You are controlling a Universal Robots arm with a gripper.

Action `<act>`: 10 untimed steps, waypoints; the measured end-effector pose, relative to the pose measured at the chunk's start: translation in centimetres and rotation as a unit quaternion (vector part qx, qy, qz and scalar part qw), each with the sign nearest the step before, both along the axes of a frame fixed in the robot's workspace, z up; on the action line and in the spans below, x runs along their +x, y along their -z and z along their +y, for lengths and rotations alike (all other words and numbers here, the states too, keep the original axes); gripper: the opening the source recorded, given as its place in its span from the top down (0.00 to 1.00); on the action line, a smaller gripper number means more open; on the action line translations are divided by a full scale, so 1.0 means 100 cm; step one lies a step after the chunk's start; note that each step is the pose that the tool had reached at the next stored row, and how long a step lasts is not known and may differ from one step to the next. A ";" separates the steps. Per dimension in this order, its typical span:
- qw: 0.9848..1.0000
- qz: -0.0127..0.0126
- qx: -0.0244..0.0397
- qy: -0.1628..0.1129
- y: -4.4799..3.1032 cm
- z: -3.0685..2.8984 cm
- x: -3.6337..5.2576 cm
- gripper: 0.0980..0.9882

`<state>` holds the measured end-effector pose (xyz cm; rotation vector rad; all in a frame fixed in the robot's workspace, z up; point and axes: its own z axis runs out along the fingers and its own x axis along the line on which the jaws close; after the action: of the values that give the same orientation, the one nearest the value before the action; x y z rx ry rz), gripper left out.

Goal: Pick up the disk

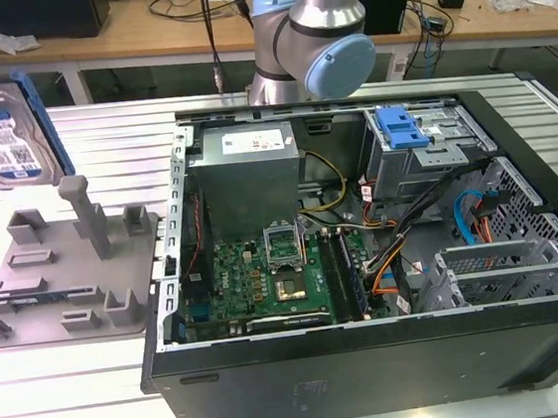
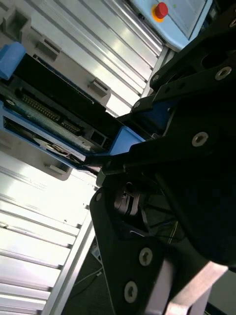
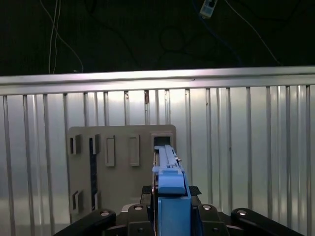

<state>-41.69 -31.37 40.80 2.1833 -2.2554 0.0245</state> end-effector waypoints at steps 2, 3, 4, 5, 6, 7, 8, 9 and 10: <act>1.000 0.000 0.000 0.000 -0.0129 0.0000 0.0000 0.70; 1.000 0.000 0.000 0.000 -0.0176 0.0000 0.0000 0.70; 1.000 0.000 0.000 0.000 -0.0223 0.0000 0.0000 0.70; 1.000 0.000 0.000 0.000 -0.0270 0.0000 0.0000 0.70; 1.000 0.000 0.000 0.000 -0.0338 0.0000 0.0000 0.70; 1.000 0.000 0.000 0.000 -0.0383 0.0000 0.0000 0.70; 1.000 0.000 0.000 0.000 -0.0475 0.0000 0.0000 0.70; 1.000 0.000 0.000 0.000 -0.0565 0.0000 0.0000 0.70; 1.000 0.000 0.000 0.000 -0.0654 0.0000 0.0000 0.70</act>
<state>-41.69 -31.37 47.34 2.1836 -2.2558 0.0249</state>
